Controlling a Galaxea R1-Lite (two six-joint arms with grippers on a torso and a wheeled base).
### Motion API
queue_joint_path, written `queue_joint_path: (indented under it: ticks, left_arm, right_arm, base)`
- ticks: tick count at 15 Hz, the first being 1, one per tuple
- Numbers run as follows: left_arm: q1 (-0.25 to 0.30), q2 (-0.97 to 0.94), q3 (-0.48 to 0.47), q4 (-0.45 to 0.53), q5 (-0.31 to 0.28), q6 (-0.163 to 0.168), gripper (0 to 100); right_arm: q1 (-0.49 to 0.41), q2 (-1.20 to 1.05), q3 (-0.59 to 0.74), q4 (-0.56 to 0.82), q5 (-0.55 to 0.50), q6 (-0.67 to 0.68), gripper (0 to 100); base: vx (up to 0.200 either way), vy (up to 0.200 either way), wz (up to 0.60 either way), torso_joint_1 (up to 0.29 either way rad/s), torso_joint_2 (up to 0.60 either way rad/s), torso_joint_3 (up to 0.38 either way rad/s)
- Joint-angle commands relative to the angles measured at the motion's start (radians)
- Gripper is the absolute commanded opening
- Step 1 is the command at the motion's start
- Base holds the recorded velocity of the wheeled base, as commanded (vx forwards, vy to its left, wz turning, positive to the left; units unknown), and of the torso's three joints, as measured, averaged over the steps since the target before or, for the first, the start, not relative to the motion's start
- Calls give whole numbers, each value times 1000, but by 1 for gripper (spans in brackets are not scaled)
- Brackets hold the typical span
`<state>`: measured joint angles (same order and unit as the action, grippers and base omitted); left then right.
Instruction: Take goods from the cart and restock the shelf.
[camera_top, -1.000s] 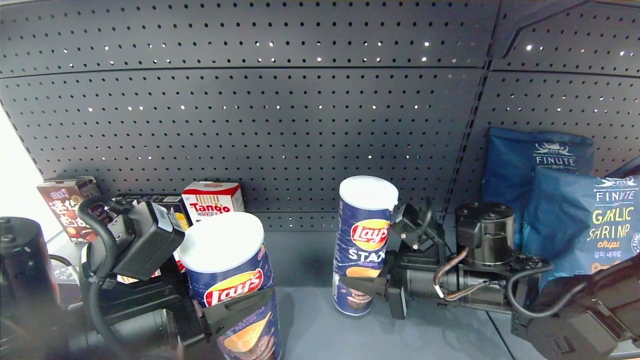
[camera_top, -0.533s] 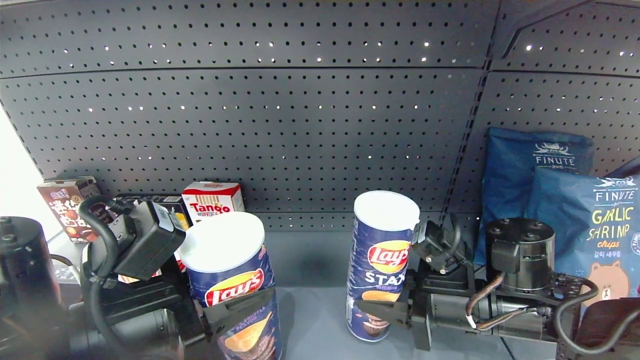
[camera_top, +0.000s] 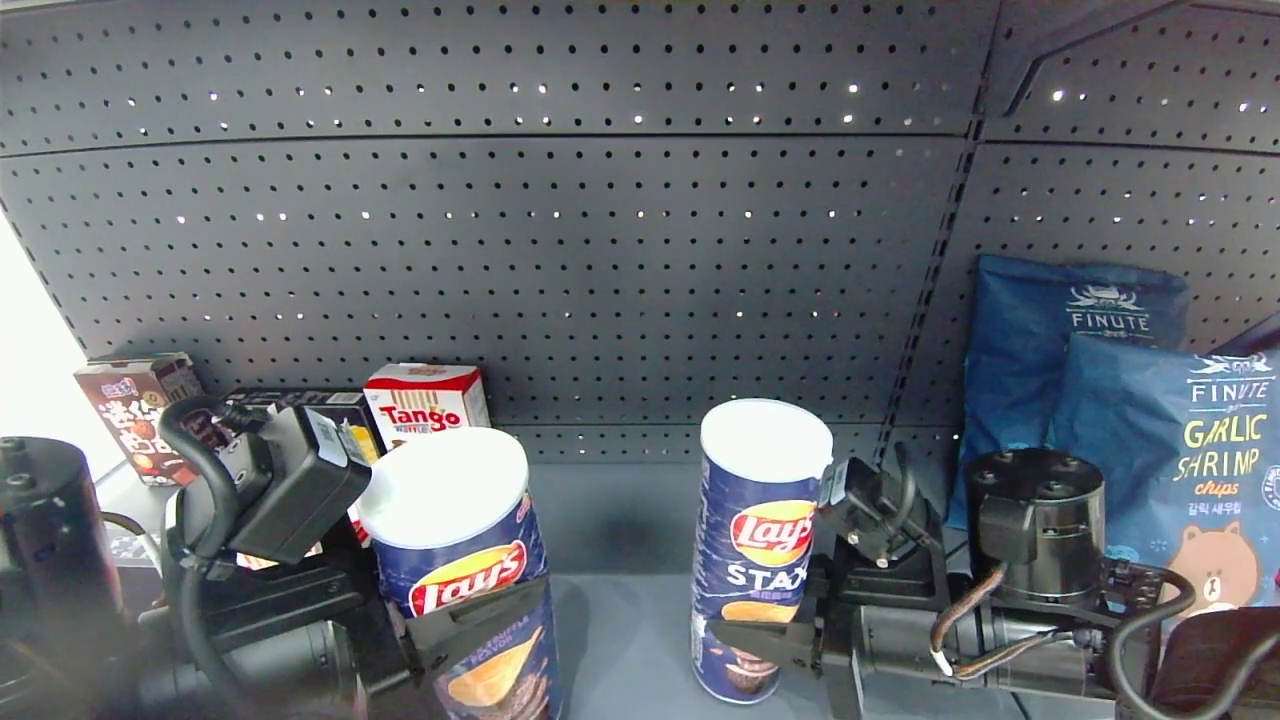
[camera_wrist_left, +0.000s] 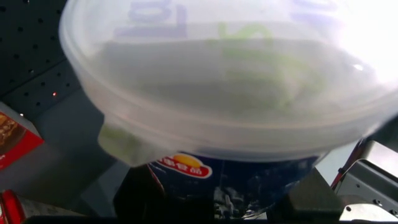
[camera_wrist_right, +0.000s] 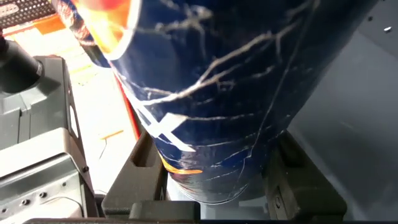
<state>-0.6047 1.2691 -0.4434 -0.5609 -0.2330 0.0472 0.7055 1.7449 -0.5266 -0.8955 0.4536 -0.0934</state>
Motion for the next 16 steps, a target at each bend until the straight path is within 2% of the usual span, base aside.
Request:
queue_joint_path:
  ticks: [1,10,11,16]
  left_arm:
    - [0,1,2,-1,0,0,0]
    - [0,1,8,-1,0,0,0]
    - [0,1,9,-1,0,0,0]
    - [-1,1,11,-1,0,0,0]
  right_arm:
    - [5,25,-1,0,0,0,0]
    - [3,61,-3,-2,-1,0,0]
    - [5,62,-3,-2,-1,0,100]
    - [0,39,42,-26,-10,-2,100]
  base:
    - [0,0,0,0,0,0]
    - [0,0,0,0,0,0]
    - [0,0,0,0,0,0]
    - [0,0,0,0,0,0]
